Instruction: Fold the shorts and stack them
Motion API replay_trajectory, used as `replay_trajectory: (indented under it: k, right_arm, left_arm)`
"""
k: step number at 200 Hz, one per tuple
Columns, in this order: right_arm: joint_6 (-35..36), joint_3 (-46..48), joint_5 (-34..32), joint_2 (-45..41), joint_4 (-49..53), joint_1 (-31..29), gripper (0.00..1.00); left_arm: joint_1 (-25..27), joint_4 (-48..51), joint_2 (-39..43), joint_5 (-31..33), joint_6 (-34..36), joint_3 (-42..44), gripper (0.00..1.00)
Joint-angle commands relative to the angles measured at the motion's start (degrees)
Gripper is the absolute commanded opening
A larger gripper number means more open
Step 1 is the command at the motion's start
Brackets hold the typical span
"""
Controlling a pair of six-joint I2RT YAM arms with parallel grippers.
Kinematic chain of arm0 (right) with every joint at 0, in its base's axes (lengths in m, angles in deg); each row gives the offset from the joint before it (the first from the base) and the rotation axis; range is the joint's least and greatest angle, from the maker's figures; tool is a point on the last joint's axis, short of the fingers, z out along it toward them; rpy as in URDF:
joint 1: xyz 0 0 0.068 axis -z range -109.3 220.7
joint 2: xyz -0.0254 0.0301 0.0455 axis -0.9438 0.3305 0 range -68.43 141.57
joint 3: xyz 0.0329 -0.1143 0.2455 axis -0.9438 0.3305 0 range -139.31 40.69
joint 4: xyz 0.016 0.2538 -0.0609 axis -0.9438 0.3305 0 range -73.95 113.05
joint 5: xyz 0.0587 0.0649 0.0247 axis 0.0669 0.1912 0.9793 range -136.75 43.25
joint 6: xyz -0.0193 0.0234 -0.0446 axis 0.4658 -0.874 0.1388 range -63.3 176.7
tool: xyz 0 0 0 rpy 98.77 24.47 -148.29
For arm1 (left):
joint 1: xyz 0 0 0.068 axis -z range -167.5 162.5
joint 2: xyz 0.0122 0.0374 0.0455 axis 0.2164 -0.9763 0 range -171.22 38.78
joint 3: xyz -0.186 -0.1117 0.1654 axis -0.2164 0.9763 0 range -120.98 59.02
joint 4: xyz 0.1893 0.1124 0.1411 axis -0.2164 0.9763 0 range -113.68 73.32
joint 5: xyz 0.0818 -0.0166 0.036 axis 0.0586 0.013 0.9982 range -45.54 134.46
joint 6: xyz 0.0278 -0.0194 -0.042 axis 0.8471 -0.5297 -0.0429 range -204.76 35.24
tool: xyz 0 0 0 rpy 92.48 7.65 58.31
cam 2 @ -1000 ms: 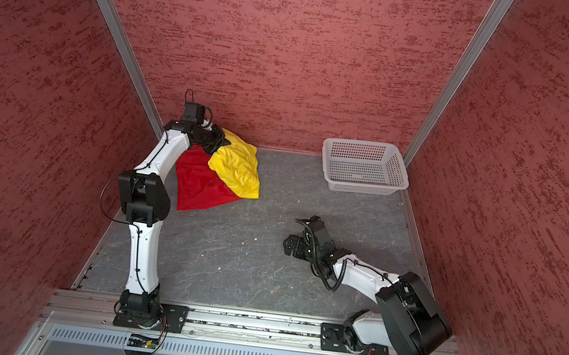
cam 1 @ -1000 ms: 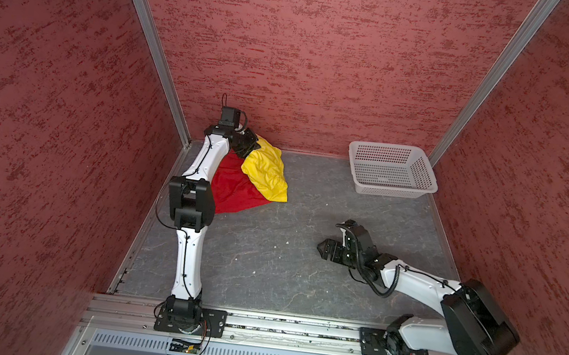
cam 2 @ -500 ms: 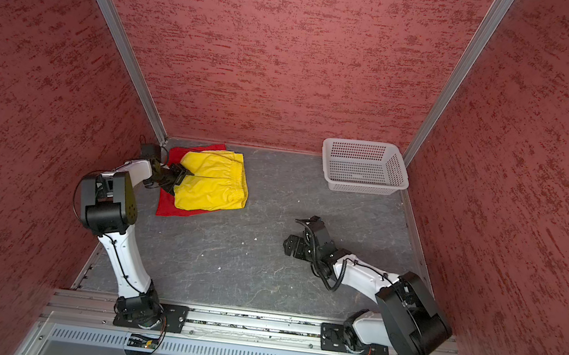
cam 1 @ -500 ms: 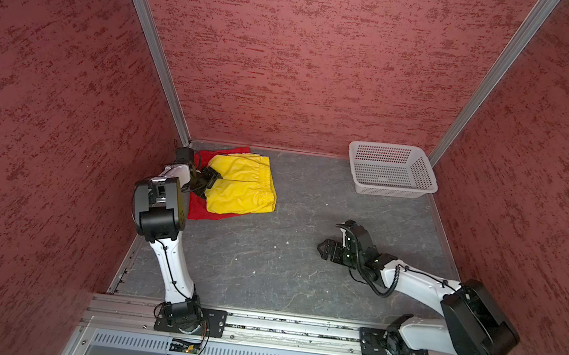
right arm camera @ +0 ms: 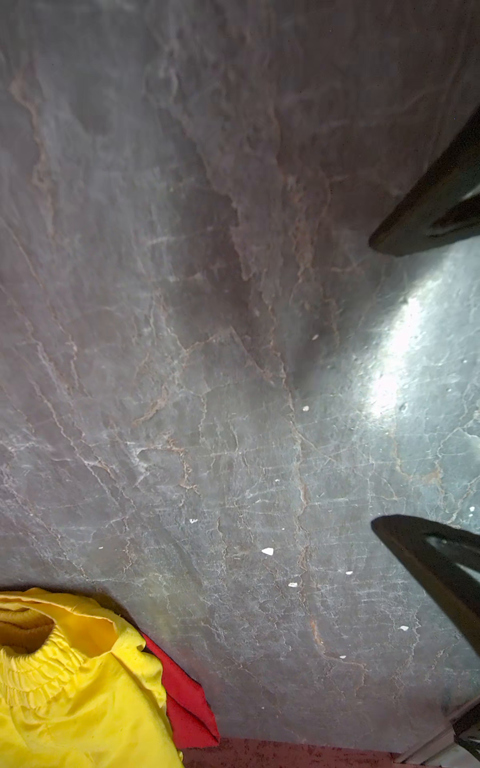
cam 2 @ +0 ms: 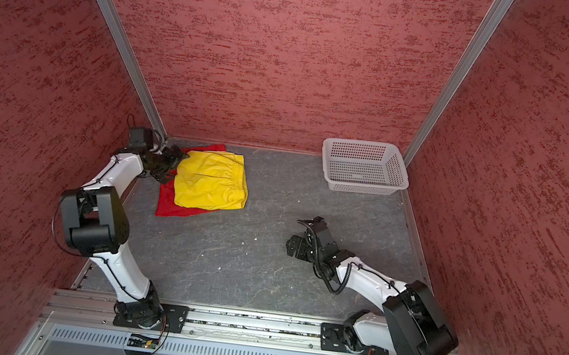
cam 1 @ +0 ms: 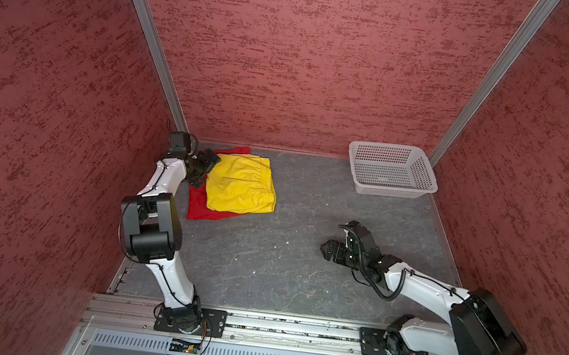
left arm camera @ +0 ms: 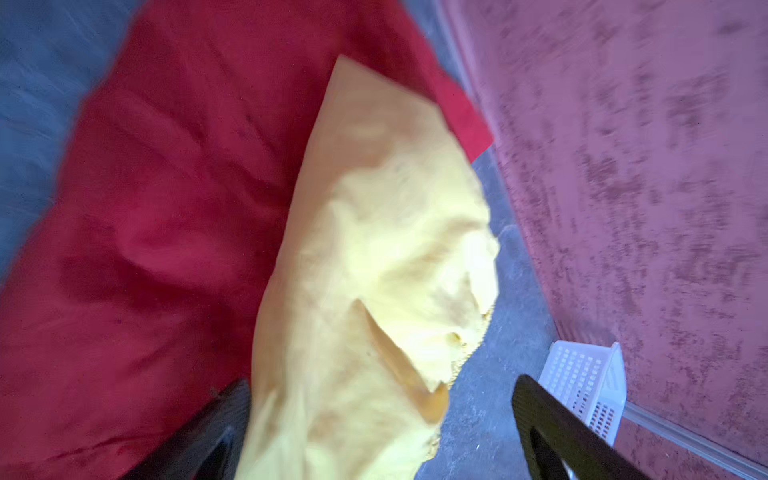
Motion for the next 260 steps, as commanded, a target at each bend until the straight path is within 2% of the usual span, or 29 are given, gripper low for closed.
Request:
replay_trajectory:
  k: [1,23,51,67,92,96,98,105,108,113,116,143,178,201,230,260]
  right_arm:
    - [1.4,-3.3,-5.9,-2.7,4.9,0.8,0.99]
    - [3.8,-7.4,-11.8,-5.1,9.3,1.2,0.99]
    - [6.9,-13.0,-21.0,-7.4,14.4,2.0,0.99]
    - [9.0,-14.9,-25.5,-9.4,14.0,2.4,0.99]
    - [11.5,-15.2,-28.8,-14.2,9.4,3.4,0.99]
    - [11.6,-14.7,-28.9,-15.2,8.4,3.6,0.99]
    - [11.6,-14.6,-28.9,-15.6,7.9,3.7,0.99]
    - [11.4,-13.8,-28.8,-16.9,6.4,4.0,0.99]
    - [11.1,-13.5,-28.8,-17.5,5.9,4.2,0.99]
    - [10.7,-13.0,-29.0,-18.1,5.4,4.4,0.99]
    - [10.3,-12.9,-29.2,-18.5,5.3,4.5,0.99]
    - [4.5,-12.6,-34.4,-18.9,10.1,4.7,0.99]
    - [3.6,-10.2,-31.3,-20.1,10.4,4.8,0.99]
    - [3.1,-9.7,-31.2,-20.6,11.0,4.8,0.99]
    - [4.2,-9.7,-32.6,-20.8,11.1,5.0,0.99]
    - [6.4,-10.6,-35.6,-20.4,11.1,5.3,0.99]
  left_arm:
    - [0.9,6.5,5.8,11.2,2.3,-0.5,1.0]
    - [0.9,7.9,10.2,15.9,2.3,3.2,1.0]
    - [1.3,3.4,16.6,16.3,1.5,11.4,1.0]
    - [3.3,-1.9,20.5,16.2,2.9,16.9,0.85]
    - [7.4,-12.6,26.7,16.1,6.2,24.7,0.81]
    - [7.7,-13.7,27.3,15.8,6.5,25.3,0.76]
    - [8.1,-14.5,27.4,15.5,6.5,25.5,0.7]
    - [8.7,-16.2,27.7,14.8,6.5,26.0,0.33]
    - [8.9,-16.7,27.6,14.7,6.5,26.0,0.21]
    - [9.4,-17.5,27.1,14.8,6.4,26.0,0.05]
    - [9.7,-17.9,26.7,14.9,6.4,25.9,0.0]
    - [9.8,-19.8,19.7,13.7,5.5,24.2,0.0]
    - [6.1,-26.5,8.6,5.9,3.2,23.8,0.0]
    - [4.9,-27.5,3.2,5.8,2.7,25.6,0.0]
    - [2.7,-28.9,0.9,6.7,2.7,30.2,0.0]
    - [1.7,-26.7,1.9,5.2,2.7,30.0,0.0]
